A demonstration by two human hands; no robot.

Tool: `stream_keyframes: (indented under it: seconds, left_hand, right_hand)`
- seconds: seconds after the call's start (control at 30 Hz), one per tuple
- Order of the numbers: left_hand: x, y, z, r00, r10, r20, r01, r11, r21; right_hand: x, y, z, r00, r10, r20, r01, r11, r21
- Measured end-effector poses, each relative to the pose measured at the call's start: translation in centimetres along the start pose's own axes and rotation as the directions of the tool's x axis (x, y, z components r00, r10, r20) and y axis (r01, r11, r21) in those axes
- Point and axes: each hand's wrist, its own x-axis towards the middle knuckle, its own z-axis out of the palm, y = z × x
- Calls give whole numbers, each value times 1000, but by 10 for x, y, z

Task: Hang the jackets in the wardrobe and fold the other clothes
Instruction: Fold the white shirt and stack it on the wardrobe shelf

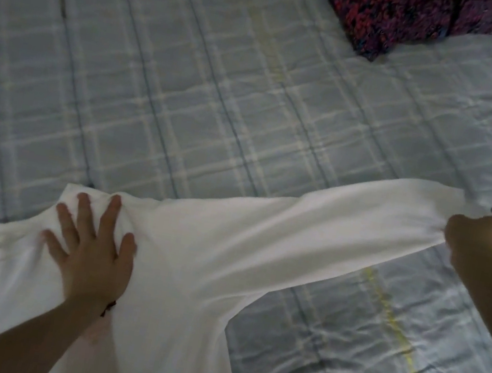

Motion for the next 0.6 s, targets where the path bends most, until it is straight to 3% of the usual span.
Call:
stream_keyframes:
  seconds: [0.03, 0.1, 0.13, 0.17, 0.2, 0.27, 0.43, 0.5, 0.53, 0.57, 0.6]
  left_hand:
    - [0, -1, 0, 1000, 2, -2, -2, 1000, 1]
    - [0, 0, 0, 1000, 11, -6, -11, 1000, -1]
    - [0, 1, 0, 1000, 18, -6, -18, 1000, -1]
    - [0, 1, -1, 1000, 19, -5, -19, 1000, 1]
    - [1, 0, -1, 1000, 15, -6, -15, 1000, 2]
    - [0, 0, 0, 1000, 11, -8, -11, 1000, 9]
    - [3, 0, 0, 1000, 24, -2, -24, 1000, 7]
    - [2, -2, 2, 999, 32, -8, -32, 999, 17]
    - [1, -2, 3, 999, 29, -19, -29, 999, 16]
    - [1, -2, 3, 999, 28, -28, -28, 1000, 10]
    - [1, -3, 3, 999, 30, -36, -29, 1000, 3]
  right_hand:
    - [-16, 0, 4, 970, -235, -64, 233, 972, -37]
    - [-54, -4, 15, 739, -673, -22, 672, 739, -57]
    - [-69, -6, 21, 610, -787, 90, 792, 604, -88]
    - [-73, 0, 32, 528, -816, 236, 849, 512, -131]
    - [-75, 6, 39, 525, -762, 378, 851, 480, -214]
    - [-63, 30, 47, 642, -596, 481, 766, 517, -381]
    - [-53, 25, 47, 702, -517, 489, 710, 553, -435]
    - [-82, 14, 47, 732, -543, 410, 680, 614, -401]
    - [-106, 9, 49, 700, -608, 374, 714, 606, -352]
    - [-137, 5, 52, 612, -699, 371, 791, 535, -297]
    - [-175, 3, 58, 461, -795, 395, 887, 397, -236]
